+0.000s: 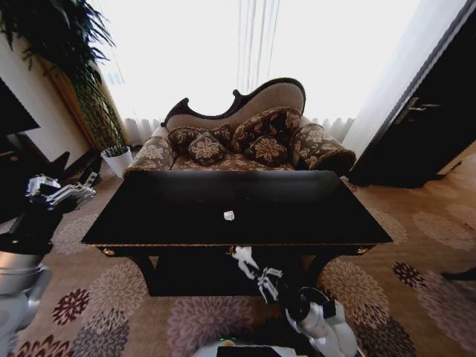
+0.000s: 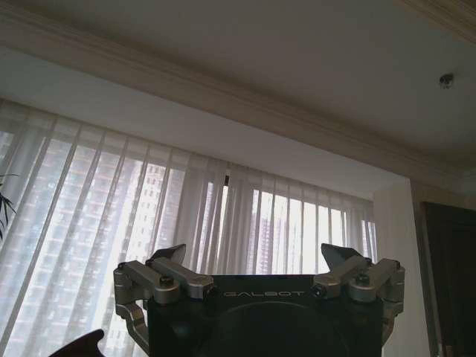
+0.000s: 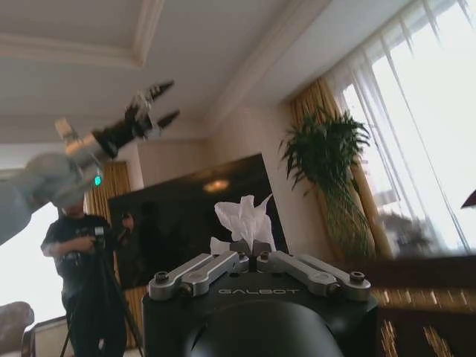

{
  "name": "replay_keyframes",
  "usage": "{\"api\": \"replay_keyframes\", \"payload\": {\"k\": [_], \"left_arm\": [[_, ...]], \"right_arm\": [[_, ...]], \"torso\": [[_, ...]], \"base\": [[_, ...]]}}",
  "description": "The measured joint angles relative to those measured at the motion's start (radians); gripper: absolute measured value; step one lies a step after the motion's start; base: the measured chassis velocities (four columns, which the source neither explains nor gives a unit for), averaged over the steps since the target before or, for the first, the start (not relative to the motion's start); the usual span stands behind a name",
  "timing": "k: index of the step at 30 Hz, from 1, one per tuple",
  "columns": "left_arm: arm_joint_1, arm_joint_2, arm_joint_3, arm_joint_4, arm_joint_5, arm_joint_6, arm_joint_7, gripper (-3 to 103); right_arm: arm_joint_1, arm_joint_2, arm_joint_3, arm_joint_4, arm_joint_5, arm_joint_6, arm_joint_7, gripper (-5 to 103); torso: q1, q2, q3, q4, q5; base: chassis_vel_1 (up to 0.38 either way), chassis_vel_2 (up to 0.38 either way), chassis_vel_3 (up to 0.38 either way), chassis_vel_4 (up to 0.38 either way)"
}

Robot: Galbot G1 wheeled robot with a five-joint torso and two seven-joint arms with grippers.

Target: Move to the front of the table and place the trash on the table into the trash bin.

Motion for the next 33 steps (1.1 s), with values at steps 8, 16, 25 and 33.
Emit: {"api": "replay_keyframes", "payload": {"k": [8,16,25,33], "left_arm": [[0.015,-0.011,-0.019,-0.009,0.003,0.0,0.001,100],[0.034,-0.013,-0.054,-0.028,0.0,-0.001,0.002,100],[0.043,-0.029,-0.068,-0.04,0.0,-0.001,0.003,100],[0.048,-0.039,-0.074,-0.046,0.006,-0.002,0.004,100]], "right_arm": [[0.083,-0.005,-0.033,-0.213,-0.057,0.039,-0.042,0],[0.194,-0.013,-0.06,-0.504,-0.137,0.12,-0.06,0],[0.263,-0.008,-0.034,-0.657,-0.452,0.002,0.259,0],[0.339,-0.006,-0.034,-0.832,-0.636,-0.119,0.613,0]], "torso": [[0.0,0.0,0.0,0.0001,0.0],[0.0,0.0,0.0,0.0001,0.0002],[0.0,0.0,0.0,0.0001,0.0],[0.0,0.0,0.0,0.0001,0.0001]], "base": [[0.0,0.0,0.0,0.0],[0.0,0.0,0.0,0.0],[0.0,0.0,0.0,0.0],[0.0,0.0,0.0,0.0]]}}
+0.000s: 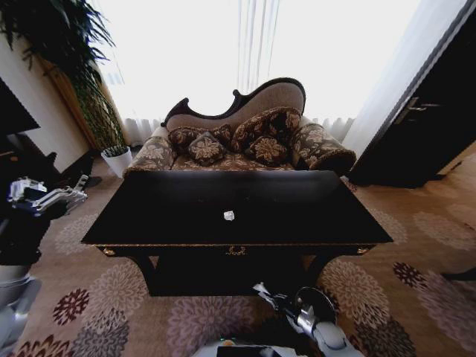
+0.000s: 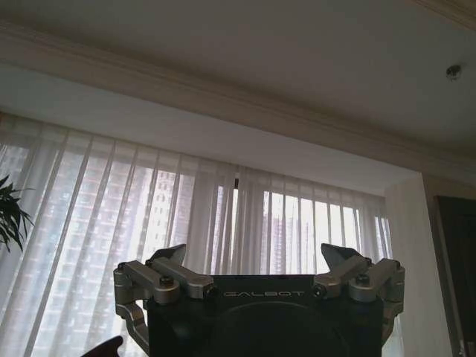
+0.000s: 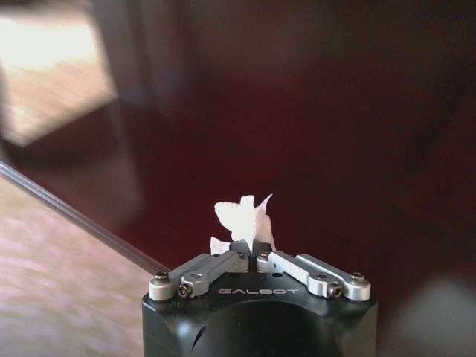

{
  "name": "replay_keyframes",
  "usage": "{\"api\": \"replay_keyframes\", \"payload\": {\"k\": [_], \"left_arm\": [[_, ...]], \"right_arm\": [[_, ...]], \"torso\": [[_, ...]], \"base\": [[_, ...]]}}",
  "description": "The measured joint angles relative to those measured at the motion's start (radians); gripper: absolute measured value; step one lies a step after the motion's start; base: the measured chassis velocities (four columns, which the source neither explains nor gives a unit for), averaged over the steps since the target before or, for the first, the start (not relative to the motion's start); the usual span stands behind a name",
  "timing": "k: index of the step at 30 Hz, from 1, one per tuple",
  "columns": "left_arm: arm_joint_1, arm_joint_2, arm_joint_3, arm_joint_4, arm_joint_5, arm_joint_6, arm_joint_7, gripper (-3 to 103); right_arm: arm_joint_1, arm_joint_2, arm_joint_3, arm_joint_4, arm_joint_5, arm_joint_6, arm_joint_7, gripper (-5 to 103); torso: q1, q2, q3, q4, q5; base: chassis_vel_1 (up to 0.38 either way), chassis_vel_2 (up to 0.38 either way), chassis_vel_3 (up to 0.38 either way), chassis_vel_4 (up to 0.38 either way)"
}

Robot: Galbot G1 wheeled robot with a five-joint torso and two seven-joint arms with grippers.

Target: Move to the front of the table and place the trash on the table into the trash bin.

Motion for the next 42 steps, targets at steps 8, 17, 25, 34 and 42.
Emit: {"api": "replay_keyframes", "payload": {"k": [8,17,25,34,42], "left_arm": [[0.01,0.003,-0.011,-0.002,0.012,-0.002,0.002,100],[0.013,-0.007,0.009,-0.008,0.031,-0.002,0.002,100],[0.016,-0.015,0.007,-0.006,0.041,-0.004,0.003,100],[0.032,-0.021,-0.006,-0.008,0.036,-0.008,0.004,100],[0.033,-0.031,-0.003,-0.008,0.035,-0.01,0.005,100]], "right_arm": [[0.072,-0.007,-0.001,-0.155,-0.015,-0.074,0.16,0],[0.13,-0.028,0.01,-0.3,-0.02,-0.112,0.269,0],[0.151,-0.004,0.013,-0.328,-0.019,-0.169,0.329,0],[0.144,-0.005,0.065,-0.373,-0.151,-0.133,0.328,-3],[0.106,-0.008,0.078,-0.349,-0.174,-0.161,0.296,27]], "torso": [[0.0,0.0,0.0,0.0001,0.0],[0.0,0.0,0.0,-0.0001,-0.0001],[0.0,0.0,0.0,-0.0001,0.0],[0.0,0.0,0.0,-0.0002,-0.0001],[0.0,0.0,0.0,0.0,-0.0002]], "base": [[0.0,0.0,0.0,0.0],[0.0,0.0,0.0,0.0],[0.0,0.0,0.0,0.0],[0.0,0.0,0.0,0.0],[0.0,0.0,0.0,0.0]]}}
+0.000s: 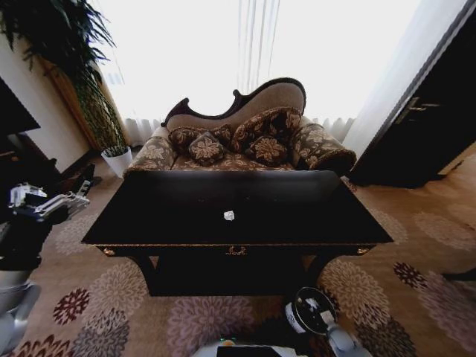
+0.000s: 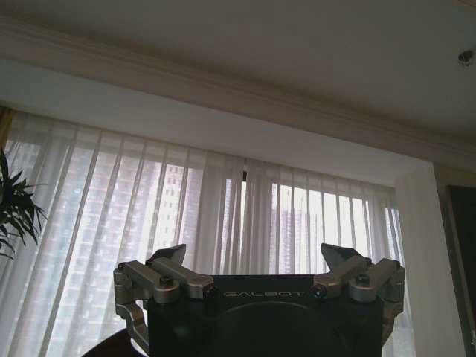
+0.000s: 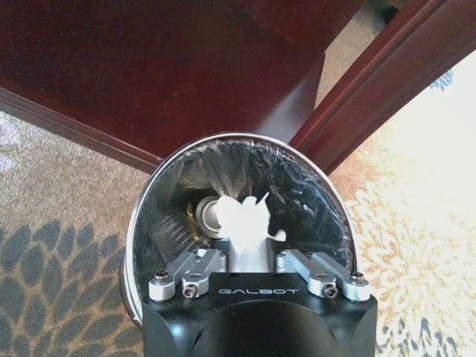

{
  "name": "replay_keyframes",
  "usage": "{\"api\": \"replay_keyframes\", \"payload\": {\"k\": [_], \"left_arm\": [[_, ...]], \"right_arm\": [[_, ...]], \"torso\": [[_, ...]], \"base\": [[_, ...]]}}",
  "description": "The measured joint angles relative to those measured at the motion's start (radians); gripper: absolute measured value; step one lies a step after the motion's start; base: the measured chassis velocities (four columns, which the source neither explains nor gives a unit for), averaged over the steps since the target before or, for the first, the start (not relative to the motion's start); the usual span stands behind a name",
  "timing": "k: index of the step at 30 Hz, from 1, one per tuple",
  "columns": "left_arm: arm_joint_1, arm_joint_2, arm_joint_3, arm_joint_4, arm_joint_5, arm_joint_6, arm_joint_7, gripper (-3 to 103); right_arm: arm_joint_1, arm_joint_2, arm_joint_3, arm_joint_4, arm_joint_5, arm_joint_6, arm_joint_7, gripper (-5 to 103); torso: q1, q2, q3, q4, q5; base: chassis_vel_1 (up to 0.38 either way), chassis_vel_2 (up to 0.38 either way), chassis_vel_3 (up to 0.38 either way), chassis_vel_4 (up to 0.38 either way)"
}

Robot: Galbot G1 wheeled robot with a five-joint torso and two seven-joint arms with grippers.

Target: Move to the front of the table and place the trash on the table into the trash bin.

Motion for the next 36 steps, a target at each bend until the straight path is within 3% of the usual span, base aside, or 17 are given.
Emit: {"api": "replay_keyframes", "payload": {"k": [5,6,7,10,11,14,17,19,27,31,36], "left_arm": [[-0.004,-0.006,-0.008,0.0,-0.001,-0.005,0.001,100],[-0.004,-0.006,-0.008,0.0,-0.001,-0.005,0.001,100],[-0.003,-0.008,-0.006,0.0,0.001,-0.006,0.001,100],[-0.006,-0.013,0.002,0.0,0.004,-0.007,0.003,100],[-0.006,-0.013,0.002,0.0,0.004,-0.007,0.003,100],[-0.006,-0.017,0.01,0.0,0.015,-0.008,0.003,100],[-0.004,-0.017,0.01,0.0,0.018,-0.01,0.005,100],[-0.005,-0.013,0.004,0.0,0.013,-0.01,0.004,100],[-0.017,-0.026,0.043,0.001,0.045,-0.01,0.004,100],[-0.03,-0.04,0.098,0.011,0.076,-0.01,0.004,100],[-0.034,-0.049,0.158,0.017,0.102,-0.007,-0.001,100]], "right_arm": [[-0.027,-0.003,0.004,0.028,0.026,0.002,-0.006,49],[-0.027,-0.003,0.004,0.028,0.026,0.002,-0.006,49],[-0.031,-0.004,0.003,0.033,0.043,0.006,-0.01,49],[-0.032,-0.008,-0.01,0.038,0.125,0.046,-0.021,65],[-0.032,-0.008,-0.01,0.038,0.125,0.046,-0.021,65],[-0.032,0.002,-0.015,0.051,0.132,0.054,-0.042,82],[-0.034,0.014,-0.016,0.062,0.13,0.057,-0.05,87],[-0.045,0.019,-0.017,0.079,0.129,0.06,-0.059,97],[-0.127,0.022,-0.021,0.221,0.115,0.114,-0.161,100],[-0.164,0.038,-0.022,0.304,0.057,0.186,-0.216,100],[-0.208,0.051,-0.019,0.384,0.096,0.226,-0.234,100]], "torso": [[0.0,0.0,0.0,0.0,0.0],[0.0,0.0,0.0,0.0,0.0],[0.0,0.0,0.0,-0.0001,0.0],[0.0,0.0,0.0,0.0,0.0001],[0.0,0.0,0.0,0.0,0.0001],[0.0,0.0,0.0,-0.0001,0.0],[0.0,0.0,0.0,0.0001,0.0001],[0.0,0.0,0.0,0.0001,0.0001],[0.0,0.0,0.0,-0.0002,0.0001],[0.0,0.0,0.0,0.0002,0.0],[0.0,0.0,0.0,-0.0001,0.0002]], "base": [[0.0,0.0,0.0,0.0],[0.0,0.0,0.0,0.0],[0.0,0.0,0.0,0.0],[0.0,0.0,0.0,0.0],[0.0,0.0,0.0,0.0],[0.0,0.0,0.0,0.0],[0.0,0.0,0.0,0.0],[0.0,0.0,0.0,0.0],[0.0,0.0,0.0,0.0],[0.0,0.0,0.0,0.0],[0.0,0.0,0.0,0.0]]}}
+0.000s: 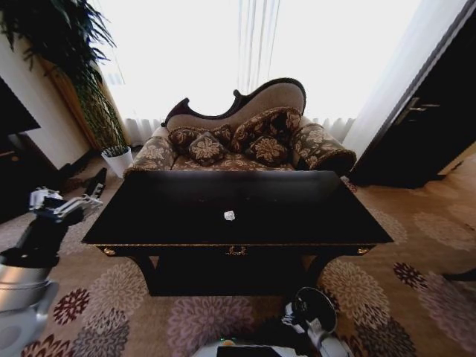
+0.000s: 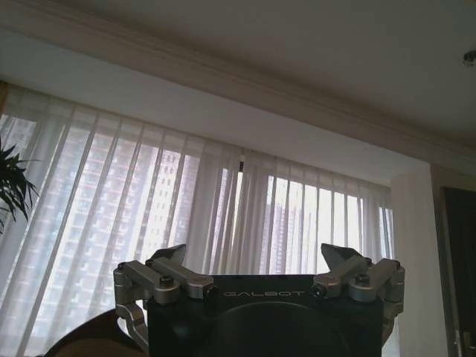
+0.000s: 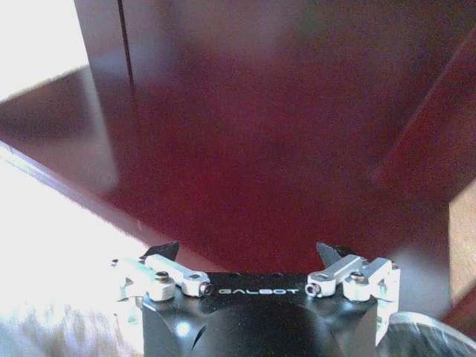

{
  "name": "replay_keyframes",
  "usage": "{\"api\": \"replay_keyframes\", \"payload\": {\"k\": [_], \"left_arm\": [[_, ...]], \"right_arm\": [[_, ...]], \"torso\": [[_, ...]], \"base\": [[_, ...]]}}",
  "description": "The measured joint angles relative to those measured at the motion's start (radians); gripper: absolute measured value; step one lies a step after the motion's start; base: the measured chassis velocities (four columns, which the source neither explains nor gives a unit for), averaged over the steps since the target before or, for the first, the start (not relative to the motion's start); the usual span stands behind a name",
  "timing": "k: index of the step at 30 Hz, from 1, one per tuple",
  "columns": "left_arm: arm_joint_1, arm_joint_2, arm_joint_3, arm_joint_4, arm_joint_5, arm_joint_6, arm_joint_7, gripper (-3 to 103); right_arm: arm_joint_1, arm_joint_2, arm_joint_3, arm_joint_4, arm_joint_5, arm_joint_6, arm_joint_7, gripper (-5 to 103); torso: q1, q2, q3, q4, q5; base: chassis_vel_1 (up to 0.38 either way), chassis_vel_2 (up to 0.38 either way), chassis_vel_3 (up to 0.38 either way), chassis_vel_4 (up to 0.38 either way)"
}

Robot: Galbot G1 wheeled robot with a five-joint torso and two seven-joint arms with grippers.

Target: Move to the front of the table and place the trash on the table into the trash bin.

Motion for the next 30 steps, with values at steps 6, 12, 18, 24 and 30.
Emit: {"api": "replay_keyframes", "payload": {"k": [6,12,18,24,30], "left_arm": [[-0.003,-0.005,0.044,0.022,0.047,0.001,-0.001,100],[-0.008,-0.01,0.057,0.047,0.061,-0.005,-0.003,100],[-0.026,-0.006,0.047,0.063,0.039,-0.009,-0.01,100],[-0.039,0.016,0.028,0.071,0.002,-0.012,-0.016,100],[-0.04,0.025,0.039,0.083,0.01,-0.012,-0.018,100]], "right_arm": [[-0.077,0.029,0.011,0.174,0.089,0.023,-0.064,100],[-0.162,0.056,0.009,0.35,0.152,0.047,-0.103,100],[-0.26,0.054,-0.003,0.485,0.193,0.054,-0.169,100],[-0.324,0.018,0.002,0.607,0.239,0.044,-0.215,100],[-0.378,0.008,0.01,0.741,0.317,0.042,-0.201,100]], "torso": [[0.0,0.0,0.0,0.0,-0.0002],[0.0,0.0,0.0,0.0002,-0.0002],[0.0,0.0,0.0,0.0,-0.0001],[0.0,0.0,0.0,0.0001,0.0],[0.0,0.0,0.0,0.0,-0.0002]], "base": [[0.0,0.0,0.0,0.0],[0.0,0.0,0.0,0.0],[0.0,0.0,0.0,0.0],[0.0,0.0,0.0,0.0],[0.0,0.0,0.0,0.0]]}}
